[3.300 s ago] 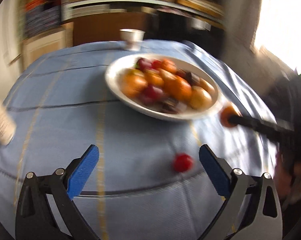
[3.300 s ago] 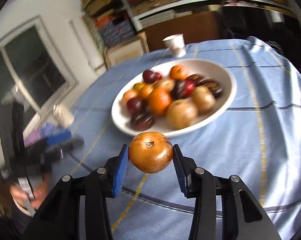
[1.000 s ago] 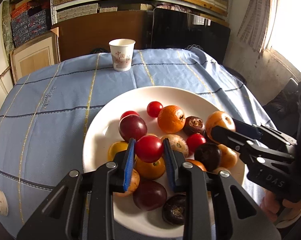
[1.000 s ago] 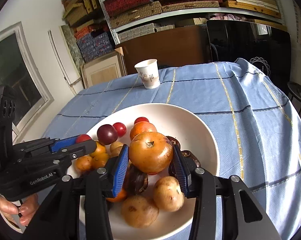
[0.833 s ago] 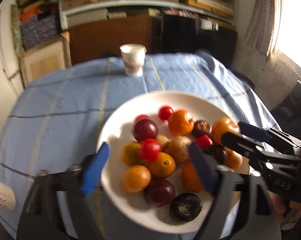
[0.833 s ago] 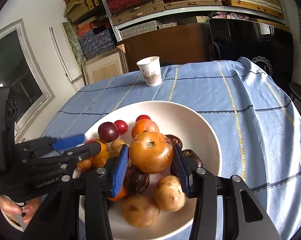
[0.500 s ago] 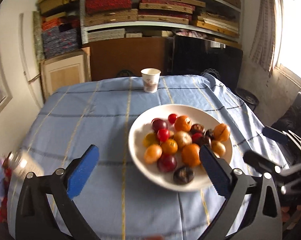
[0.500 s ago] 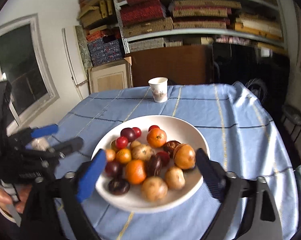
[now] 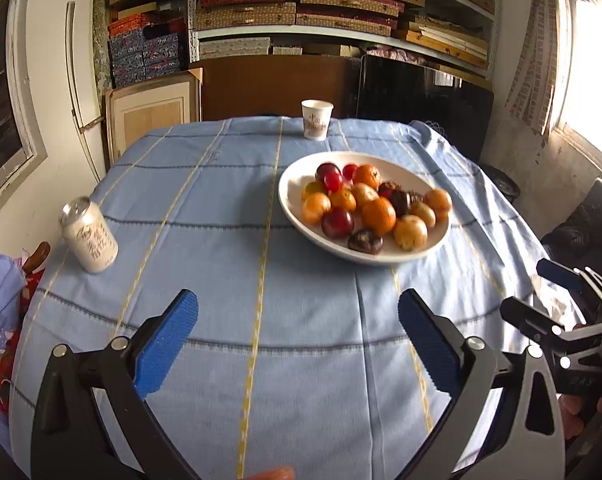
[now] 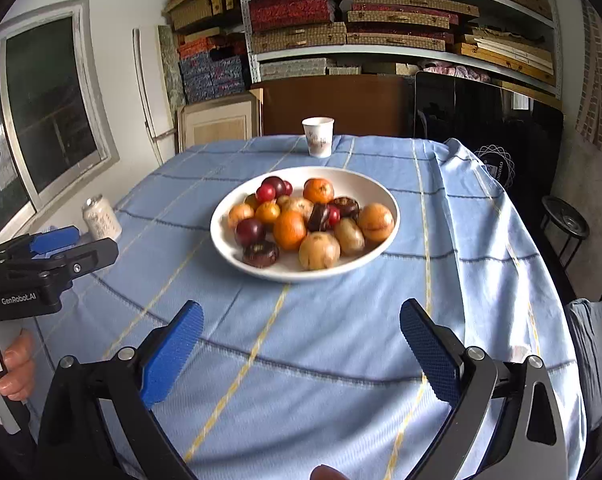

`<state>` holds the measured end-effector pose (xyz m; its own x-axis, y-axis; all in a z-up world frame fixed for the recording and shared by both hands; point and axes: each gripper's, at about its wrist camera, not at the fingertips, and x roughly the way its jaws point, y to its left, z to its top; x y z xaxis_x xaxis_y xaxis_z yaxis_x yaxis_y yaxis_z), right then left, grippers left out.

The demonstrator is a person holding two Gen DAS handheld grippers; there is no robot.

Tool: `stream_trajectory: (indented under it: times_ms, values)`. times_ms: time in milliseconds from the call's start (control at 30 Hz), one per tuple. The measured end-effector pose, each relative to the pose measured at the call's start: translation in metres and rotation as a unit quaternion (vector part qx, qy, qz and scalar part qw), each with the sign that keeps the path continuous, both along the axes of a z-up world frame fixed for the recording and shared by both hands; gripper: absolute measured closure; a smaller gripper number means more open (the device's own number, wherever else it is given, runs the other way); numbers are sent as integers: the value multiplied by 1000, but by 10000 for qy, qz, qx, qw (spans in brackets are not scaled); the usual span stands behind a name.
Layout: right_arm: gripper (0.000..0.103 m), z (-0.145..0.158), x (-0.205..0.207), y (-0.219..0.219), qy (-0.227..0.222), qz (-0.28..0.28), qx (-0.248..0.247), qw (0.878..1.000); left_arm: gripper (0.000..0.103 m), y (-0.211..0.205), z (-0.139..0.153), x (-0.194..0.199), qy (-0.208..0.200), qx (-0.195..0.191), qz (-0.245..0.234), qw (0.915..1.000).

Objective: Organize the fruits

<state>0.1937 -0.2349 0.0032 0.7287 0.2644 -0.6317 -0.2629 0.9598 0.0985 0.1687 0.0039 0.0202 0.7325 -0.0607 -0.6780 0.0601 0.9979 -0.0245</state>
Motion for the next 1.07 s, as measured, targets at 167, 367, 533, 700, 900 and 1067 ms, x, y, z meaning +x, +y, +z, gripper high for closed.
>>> stream_trajectory:
  times_ms: [167,367,533,700,900,1067]
  values:
    - [4,-11,-16,0,159,-34,-53,9999,4,-1,-12,-14,45,143,-2,9999]
    - [4,-17,-25,0,267,-84,-99,9996,4,2,-11,-23,-12,165,7,9999]
    - [4,-14,-27,1,250,-55,-113,9996,4,4,-8,-24,-35,168,13,9999]
    - [4,-14,-27,2,248,-42,-113,9996,4,0,-9,-25,-56,228,-47,9997]
    - [4,-15,-27,2,263,-55,-124,9996,4,-2,-9,-25,-108,331,31,9994]
    - [4,-16,-27,2,260,-45,-124,9996,4,1,-10,-23,-70,292,94,9995]
